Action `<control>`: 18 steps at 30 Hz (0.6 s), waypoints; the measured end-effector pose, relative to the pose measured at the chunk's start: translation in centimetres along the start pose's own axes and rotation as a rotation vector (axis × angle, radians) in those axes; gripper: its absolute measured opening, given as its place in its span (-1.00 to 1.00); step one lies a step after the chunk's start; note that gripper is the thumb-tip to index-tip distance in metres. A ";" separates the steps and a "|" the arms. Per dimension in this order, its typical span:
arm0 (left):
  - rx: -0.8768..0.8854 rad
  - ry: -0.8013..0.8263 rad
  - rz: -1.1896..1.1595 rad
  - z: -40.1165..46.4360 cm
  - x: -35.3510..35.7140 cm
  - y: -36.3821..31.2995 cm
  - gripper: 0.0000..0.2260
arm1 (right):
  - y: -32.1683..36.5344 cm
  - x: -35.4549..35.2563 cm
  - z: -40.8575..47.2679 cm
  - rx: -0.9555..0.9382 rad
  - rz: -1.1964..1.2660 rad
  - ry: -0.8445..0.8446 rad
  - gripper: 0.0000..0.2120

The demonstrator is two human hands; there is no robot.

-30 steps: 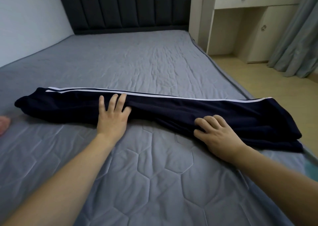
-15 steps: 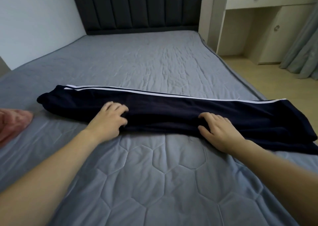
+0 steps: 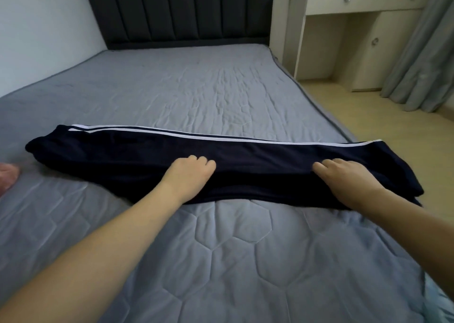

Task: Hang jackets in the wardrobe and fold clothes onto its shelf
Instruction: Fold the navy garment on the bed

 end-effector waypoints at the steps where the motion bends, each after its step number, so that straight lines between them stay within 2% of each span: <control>1: -0.033 0.020 -0.009 0.0 -0.2 0.4 -0.79 | -1.0 0.2 -0.5 -0.001 -0.009 0.035 -0.76; 3: -0.041 0.147 0.004 -0.6 -0.4 0.4 -0.79 | -2.2 0.7 -1.4 -0.056 -0.010 0.133 -0.75; 5: -0.041 0.394 0.043 -1.8 -0.3 -0.9 -0.76 | -2.6 1.4 -2.2 -0.124 0.081 0.284 -0.70; 7: -0.112 0.639 -0.048 -2.7 -0.6 -2.6 -0.64 | -3.8 1.9 -2.9 -0.026 0.356 0.309 -0.71; 8: -0.125 0.691 -0.208 -2.4 -1.0 -3.6 -0.51 | -4.8 1.8 -3.1 0.091 0.496 0.240 -0.71; 10: -0.061 0.677 -0.607 -0.9 -2.7 -6.3 -0.31 | -7.4 2.3 -3.0 0.380 0.649 0.068 -0.68; 11: -0.001 0.630 -0.713 0.1 -3.7 -8.0 -0.29 | -8.7 2.8 -3.1 0.553 0.694 0.039 -0.64; 13: 0.086 0.552 -0.721 1.9 -4.9 -12.2 -0.30 | -10.3 4.3 -3.8 0.885 0.916 0.127 -0.54; 15: 0.117 0.520 -0.630 3.2 -5.0 -17.0 -0.30 | -10.9 5.9 -4.1 0.997 1.291 0.225 -0.55; 16: 0.113 0.487 -0.583 3.9 -5.0 -19.1 -0.30 | -11.3 6.2 -4.2 1.006 1.385 0.240 -0.57; 18: 0.049 0.347 -0.505 5.1 -5.8 -22.1 -0.33 | -12.5 6.4 -4.0 0.995 1.419 0.228 -0.63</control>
Point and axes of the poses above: each hand's wrist, its own z-axis towards the middle knuckle, its own x-axis out of the palm, y = z × x, the point moved 3 cm from there along z, towards the middle knuckle, and after that the axes turned 3 degrees about y, right-handed, at the moved point
